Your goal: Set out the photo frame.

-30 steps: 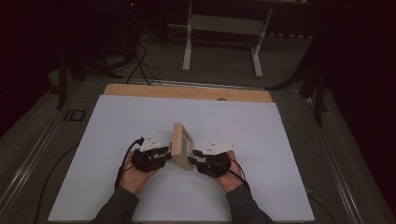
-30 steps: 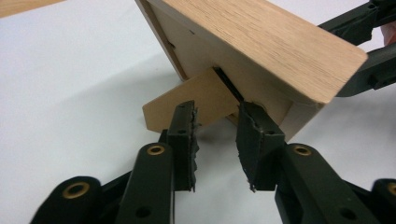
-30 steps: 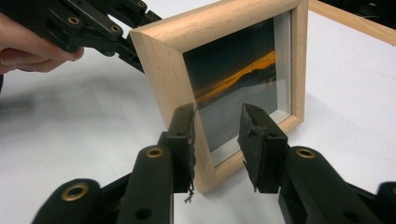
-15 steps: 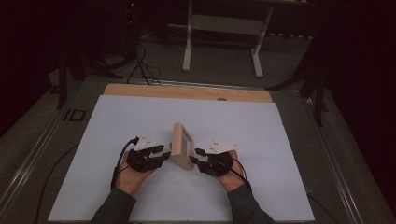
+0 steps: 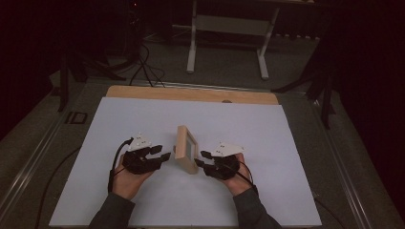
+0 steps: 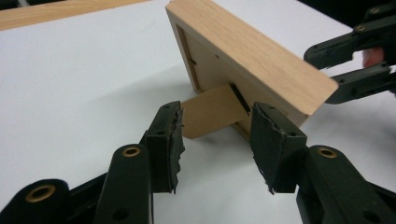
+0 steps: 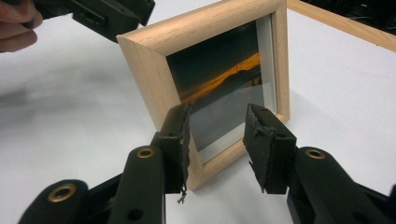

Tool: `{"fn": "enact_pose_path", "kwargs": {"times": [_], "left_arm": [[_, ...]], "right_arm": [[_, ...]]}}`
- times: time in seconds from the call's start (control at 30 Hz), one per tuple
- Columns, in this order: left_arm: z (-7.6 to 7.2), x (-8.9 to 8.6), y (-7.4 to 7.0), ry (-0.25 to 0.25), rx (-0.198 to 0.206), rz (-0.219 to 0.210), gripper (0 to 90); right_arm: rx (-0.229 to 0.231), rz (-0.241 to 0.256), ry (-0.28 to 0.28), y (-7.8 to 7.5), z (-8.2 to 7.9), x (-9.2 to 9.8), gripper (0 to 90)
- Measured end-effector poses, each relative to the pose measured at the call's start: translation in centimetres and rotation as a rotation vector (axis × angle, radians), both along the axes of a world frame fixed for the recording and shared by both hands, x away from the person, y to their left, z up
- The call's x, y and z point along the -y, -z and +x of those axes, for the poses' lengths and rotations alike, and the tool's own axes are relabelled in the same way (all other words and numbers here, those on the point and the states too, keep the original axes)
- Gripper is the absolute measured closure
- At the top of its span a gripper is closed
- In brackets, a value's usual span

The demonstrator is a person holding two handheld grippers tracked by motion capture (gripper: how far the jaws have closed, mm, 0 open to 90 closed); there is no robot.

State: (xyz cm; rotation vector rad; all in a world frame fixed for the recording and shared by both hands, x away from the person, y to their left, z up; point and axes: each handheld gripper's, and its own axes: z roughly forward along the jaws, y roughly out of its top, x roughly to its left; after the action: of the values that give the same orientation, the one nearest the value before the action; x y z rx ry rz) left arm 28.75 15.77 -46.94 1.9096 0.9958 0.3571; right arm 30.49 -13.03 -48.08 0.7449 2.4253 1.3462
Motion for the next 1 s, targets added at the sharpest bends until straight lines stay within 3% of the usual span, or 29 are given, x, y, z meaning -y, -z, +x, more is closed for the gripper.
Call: {"fn": "enact_pose_path", "kwargs": {"times": [0.23, 1.0], "left_arm": [[-0.4, -0.1, -0.9, 0.006, 0.005, -0.042, 51.5], [-1.2, 2.7, -1.9, 0.063, 0.026, -0.029, 41.9]], "right_arm": [[-0.004, 0.001, 0.010, -0.1, 0.1, 0.2, 58.2], [-0.002, 0.010, 0.030, -0.2, 0.3, 0.6, 56.4]]}}
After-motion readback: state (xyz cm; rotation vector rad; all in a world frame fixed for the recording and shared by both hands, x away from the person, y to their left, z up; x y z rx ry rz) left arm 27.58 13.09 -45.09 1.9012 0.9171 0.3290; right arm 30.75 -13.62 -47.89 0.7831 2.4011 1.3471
